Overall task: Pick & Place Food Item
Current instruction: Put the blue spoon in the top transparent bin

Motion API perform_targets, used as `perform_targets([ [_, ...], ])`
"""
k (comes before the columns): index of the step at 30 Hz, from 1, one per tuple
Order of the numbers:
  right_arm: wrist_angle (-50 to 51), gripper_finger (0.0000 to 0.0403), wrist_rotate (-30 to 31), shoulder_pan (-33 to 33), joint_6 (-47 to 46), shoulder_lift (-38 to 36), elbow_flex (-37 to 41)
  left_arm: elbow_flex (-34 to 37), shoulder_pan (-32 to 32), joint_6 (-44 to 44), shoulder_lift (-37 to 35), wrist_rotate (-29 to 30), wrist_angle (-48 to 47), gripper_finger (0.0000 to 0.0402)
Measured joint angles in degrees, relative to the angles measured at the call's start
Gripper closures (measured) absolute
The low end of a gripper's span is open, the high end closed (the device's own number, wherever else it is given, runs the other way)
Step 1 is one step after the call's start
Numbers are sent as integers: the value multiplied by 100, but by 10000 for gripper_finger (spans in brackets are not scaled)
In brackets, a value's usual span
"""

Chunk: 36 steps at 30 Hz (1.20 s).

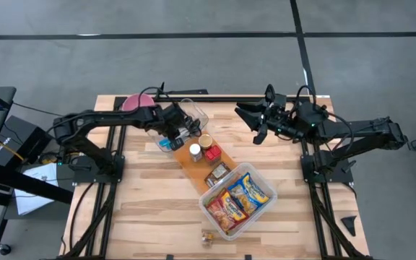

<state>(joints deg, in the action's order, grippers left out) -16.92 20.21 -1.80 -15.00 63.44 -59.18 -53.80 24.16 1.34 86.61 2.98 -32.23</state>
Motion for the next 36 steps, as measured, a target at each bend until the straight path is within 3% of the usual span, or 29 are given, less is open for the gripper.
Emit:
perform_targets([
  [19, 126, 285, 81, 0, 22, 2, 0, 153, 256, -250, 55, 120, 181, 399],
  [36, 147, 285, 83, 0, 44, 2, 0, 153, 256, -89, 537, 107, 358, 397],
])
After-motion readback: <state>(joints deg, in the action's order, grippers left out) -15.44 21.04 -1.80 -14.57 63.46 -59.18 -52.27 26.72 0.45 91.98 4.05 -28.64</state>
